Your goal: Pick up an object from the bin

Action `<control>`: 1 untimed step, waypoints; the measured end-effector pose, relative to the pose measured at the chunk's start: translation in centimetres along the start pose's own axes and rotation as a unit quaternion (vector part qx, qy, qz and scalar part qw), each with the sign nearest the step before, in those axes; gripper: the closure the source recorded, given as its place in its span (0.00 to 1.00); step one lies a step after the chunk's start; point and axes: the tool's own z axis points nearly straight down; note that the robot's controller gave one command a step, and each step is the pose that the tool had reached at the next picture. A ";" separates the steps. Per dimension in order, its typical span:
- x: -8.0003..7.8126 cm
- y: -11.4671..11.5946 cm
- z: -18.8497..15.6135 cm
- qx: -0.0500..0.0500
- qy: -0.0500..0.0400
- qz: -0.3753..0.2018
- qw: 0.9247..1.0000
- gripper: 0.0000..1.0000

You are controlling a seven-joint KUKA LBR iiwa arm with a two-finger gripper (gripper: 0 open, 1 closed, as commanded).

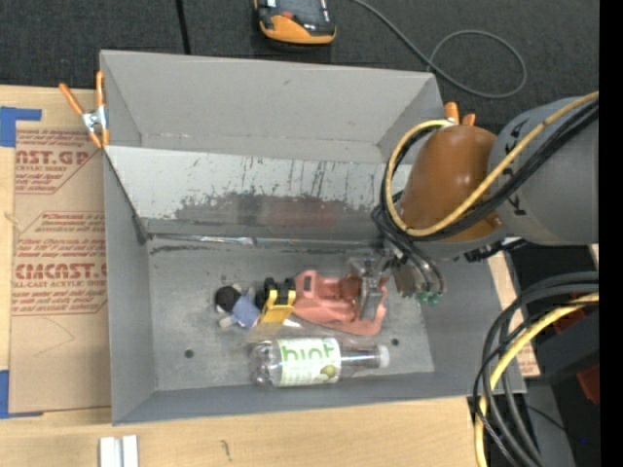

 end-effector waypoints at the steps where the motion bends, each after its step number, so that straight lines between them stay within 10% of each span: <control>1: 0.1 0.5 -0.4 0.006 -0.008 -0.004 1.000 1.00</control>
Offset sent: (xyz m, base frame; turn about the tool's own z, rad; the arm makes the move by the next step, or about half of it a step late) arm -0.0060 0.0302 0.0996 -0.0193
